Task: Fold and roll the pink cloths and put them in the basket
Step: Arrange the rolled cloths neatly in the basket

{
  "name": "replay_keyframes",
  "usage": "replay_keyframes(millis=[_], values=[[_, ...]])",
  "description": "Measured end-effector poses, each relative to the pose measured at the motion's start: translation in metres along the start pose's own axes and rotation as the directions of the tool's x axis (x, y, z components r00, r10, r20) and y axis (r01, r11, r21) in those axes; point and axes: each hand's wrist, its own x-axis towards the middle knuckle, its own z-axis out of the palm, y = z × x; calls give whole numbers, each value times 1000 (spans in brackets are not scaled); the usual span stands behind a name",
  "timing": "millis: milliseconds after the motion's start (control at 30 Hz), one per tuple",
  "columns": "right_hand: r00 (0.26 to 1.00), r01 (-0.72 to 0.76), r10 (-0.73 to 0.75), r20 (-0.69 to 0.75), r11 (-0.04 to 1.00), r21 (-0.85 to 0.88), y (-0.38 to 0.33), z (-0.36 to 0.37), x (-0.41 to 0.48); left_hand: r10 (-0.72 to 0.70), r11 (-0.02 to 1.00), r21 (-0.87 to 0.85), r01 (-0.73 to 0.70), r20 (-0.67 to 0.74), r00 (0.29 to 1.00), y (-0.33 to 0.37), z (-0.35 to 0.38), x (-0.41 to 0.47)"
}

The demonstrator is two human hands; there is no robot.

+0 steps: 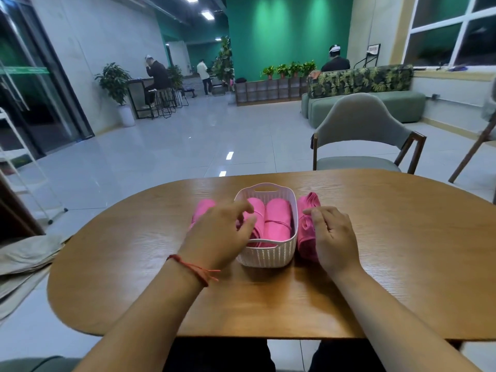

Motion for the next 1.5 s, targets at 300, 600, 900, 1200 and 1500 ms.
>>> replay_keyframes(millis=[300,600,900,1200,1500], values=[[1000,5,-5,24,1000,-14,-2,0,0,-6,939,334,-84,260,966,5,9,19],[999,-11,13,50,1000,-27,-6,-3,-2,-81,975,215,-59,588,805,-8,0,42],[997,13,-3,79,991,-132,-10,-10,-11,-83,991,129,-16,720,689,-9,2,82],[982,-143,179,59,910,-388,-12,-41,-1,-136,973,222,-61,768,626,-17,21,93],[839,-24,431,331,638,-769,-50,-38,40,-526,836,-106,538,120,842,-92,-2,90]])
